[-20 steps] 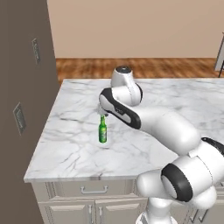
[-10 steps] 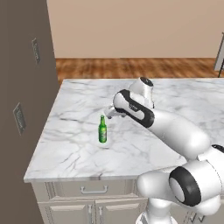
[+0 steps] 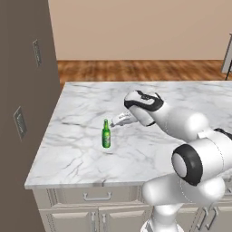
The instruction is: Place the drinks on the dining counter in a tight cluster.
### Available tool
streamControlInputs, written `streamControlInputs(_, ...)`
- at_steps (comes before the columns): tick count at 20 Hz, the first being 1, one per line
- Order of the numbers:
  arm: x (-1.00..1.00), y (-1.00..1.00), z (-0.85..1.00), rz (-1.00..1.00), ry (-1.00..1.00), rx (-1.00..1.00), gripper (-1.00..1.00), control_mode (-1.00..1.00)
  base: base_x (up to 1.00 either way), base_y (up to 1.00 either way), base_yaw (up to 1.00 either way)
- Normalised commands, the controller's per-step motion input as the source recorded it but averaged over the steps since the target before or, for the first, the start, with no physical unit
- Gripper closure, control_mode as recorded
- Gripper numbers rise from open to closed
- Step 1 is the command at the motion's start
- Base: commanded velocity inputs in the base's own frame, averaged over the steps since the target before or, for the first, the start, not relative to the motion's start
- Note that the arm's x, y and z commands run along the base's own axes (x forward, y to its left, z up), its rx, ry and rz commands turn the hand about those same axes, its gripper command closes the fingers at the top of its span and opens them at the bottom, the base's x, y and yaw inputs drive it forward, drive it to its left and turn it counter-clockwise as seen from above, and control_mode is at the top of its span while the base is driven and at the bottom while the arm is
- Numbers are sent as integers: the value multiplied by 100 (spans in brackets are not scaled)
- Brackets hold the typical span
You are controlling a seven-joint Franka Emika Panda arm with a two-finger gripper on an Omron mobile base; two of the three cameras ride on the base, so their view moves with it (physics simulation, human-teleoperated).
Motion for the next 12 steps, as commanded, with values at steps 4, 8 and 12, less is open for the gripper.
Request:
streamControlInputs(4,12,-19,0,19,-8,1,-100,-100,0,0,0)
streamControlInputs(8,0,0,-16,0,-27,0,-100,-100,0,0,0)
streamControlInputs(12,1,0,-26,0,-16,1,-100,-100,0,0,0)
